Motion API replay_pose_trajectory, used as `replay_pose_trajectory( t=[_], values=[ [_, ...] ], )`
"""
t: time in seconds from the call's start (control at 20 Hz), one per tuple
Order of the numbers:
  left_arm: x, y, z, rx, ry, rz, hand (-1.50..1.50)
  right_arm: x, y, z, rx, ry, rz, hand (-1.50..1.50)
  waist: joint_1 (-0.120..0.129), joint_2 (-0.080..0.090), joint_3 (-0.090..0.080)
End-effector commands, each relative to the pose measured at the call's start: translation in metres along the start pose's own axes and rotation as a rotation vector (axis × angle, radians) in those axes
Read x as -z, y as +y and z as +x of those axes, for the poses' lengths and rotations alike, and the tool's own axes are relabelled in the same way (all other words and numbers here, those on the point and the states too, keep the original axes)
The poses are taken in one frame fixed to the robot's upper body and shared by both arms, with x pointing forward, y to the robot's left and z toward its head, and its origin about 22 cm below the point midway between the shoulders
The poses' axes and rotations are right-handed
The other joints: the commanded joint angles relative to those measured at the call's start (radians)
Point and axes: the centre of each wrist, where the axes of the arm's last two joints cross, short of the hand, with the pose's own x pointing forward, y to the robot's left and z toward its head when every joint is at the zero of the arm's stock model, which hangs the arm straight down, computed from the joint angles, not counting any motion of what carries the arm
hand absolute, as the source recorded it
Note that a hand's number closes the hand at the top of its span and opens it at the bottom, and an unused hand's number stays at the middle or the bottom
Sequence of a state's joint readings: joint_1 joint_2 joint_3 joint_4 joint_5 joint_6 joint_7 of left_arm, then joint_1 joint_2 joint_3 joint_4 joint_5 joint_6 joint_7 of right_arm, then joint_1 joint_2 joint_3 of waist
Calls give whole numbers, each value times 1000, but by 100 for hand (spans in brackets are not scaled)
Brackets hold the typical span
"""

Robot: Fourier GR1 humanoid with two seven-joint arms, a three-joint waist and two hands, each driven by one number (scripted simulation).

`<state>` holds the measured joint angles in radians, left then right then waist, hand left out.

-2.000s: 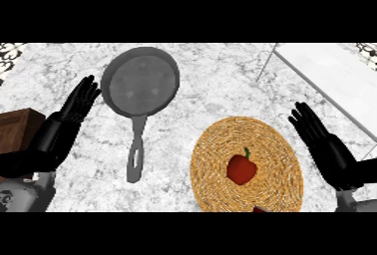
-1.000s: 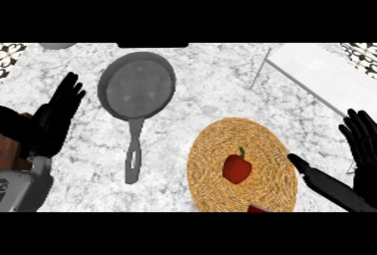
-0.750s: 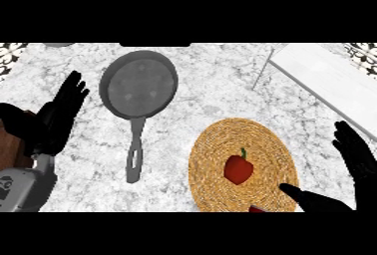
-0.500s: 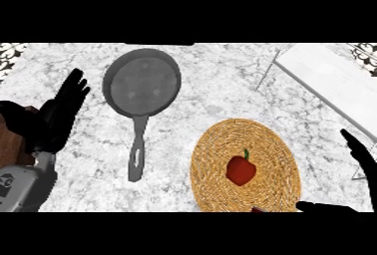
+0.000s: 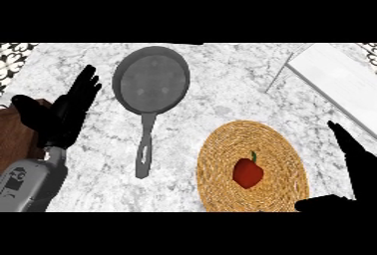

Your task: Pick the bell pepper from the placemat and place it in the tiered shelf

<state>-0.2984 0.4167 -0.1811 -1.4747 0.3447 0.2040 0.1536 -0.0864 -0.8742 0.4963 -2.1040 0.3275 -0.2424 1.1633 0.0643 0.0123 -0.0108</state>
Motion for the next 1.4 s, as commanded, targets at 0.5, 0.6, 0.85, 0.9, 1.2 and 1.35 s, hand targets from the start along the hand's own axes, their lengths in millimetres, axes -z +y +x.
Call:
replay_pose_trajectory(
  t=[0.5, 0.6, 0.85, 0.9, 1.2, 1.35],
  values=[
    [0, 12, -5, 7, 16, 10, 0, 25, 47, 39, -256, 261, 125, -150, -23, -12, 0],
    [2, 8, 9, 10, 5, 14, 0, 35, 54, 44, -277, 280, 135, -150, -13, -15, 2],
    [3, 14, -4, 7, 12, 58, 0, 38, 69, 54, -308, 276, 156, -150, -56, -17, 3],
    [0, 11, -12, -20, 35, 51, 0, 34, 85, 57, -311, 268, 165, -150, -52, -16, 2],
    [-1, 17, -12, 9, 23, 42, 0, 40, 113, 80, -298, 279, 166, -150, -62, -16, 4],
    [-1, 33, -5, -5, 35, 83, 0, 38, 104, 85, -277, 276, 161, -150, -75, -22, 5]
  ],
)
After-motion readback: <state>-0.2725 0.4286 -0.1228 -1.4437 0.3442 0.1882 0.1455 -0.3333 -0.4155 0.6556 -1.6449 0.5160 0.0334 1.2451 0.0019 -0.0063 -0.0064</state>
